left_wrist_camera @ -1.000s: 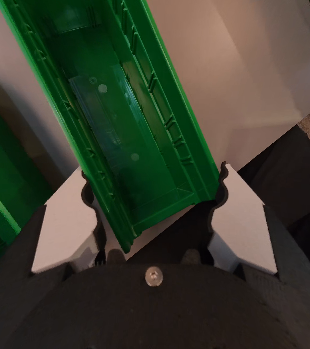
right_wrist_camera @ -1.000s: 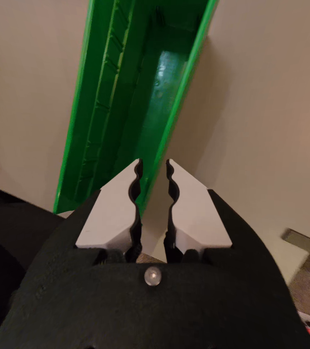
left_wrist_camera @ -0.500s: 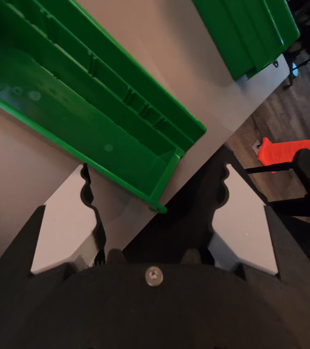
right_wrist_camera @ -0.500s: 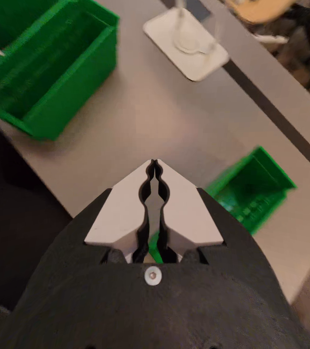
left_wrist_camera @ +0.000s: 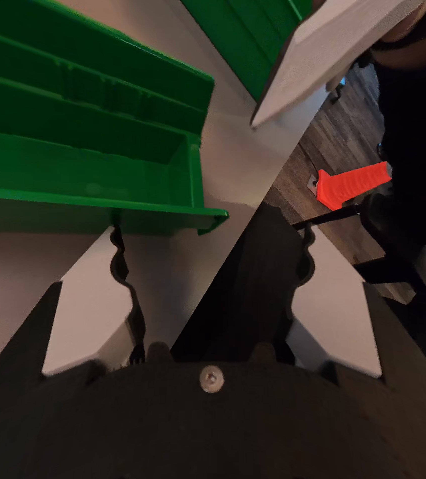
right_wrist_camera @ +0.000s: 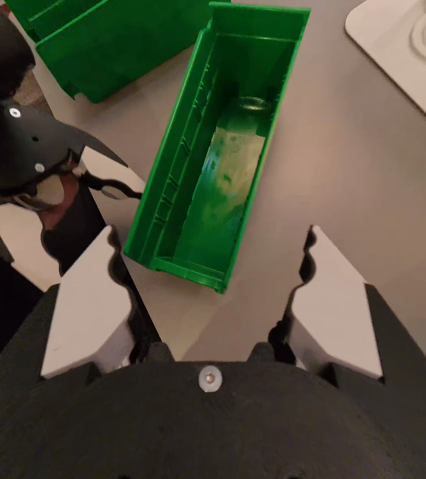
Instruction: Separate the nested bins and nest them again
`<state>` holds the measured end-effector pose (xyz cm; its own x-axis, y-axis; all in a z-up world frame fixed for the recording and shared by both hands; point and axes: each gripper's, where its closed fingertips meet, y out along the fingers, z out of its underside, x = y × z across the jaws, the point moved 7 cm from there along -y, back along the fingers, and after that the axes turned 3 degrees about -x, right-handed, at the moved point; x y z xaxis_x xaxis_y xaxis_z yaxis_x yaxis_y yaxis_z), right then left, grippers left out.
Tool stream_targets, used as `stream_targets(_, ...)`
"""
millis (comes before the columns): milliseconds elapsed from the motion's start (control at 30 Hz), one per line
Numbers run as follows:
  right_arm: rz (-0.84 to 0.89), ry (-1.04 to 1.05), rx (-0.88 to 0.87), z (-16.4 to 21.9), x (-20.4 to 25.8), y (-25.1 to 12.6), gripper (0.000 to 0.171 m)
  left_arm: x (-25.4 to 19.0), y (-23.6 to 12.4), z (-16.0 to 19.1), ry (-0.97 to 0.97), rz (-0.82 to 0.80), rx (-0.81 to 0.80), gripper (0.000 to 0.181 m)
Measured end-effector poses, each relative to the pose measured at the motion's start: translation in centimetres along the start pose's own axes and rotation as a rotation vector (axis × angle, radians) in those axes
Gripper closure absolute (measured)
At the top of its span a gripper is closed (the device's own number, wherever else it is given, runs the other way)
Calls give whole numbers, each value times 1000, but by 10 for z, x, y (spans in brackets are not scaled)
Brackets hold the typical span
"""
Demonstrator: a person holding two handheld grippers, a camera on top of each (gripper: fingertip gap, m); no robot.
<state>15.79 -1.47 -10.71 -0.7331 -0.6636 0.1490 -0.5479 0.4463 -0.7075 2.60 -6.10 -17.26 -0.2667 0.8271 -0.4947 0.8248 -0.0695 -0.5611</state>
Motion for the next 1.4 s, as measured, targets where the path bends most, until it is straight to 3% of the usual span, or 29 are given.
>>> stream_targets(100, -8, 24, 47, -10, 2, 18, 15, -5, 12, -2, 37, 41, 13, 47)
stream_targets(267, 18, -8, 195, -24, 5, 56, 17, -15, 27, 10, 68, 175, 67, 47)
stream_targets(433, 80, -17, 370, -21, -4, 93, 28, -15, 18, 44, 173, 109, 346, 51)
stream_targets(533, 86, -2, 403, -18, -5, 104, 31, -12, 13, 45, 149, 124, 312, 62)
stream_targets(1033, 77, -37, 463, -18, -19, 88, 65, -5, 9, 40, 139, 149, 265, 68)
stream_targets(1400, 35, 112, 307, -26, -40, 38, 72, -4, 9, 41, 157, 167, 266, 67)
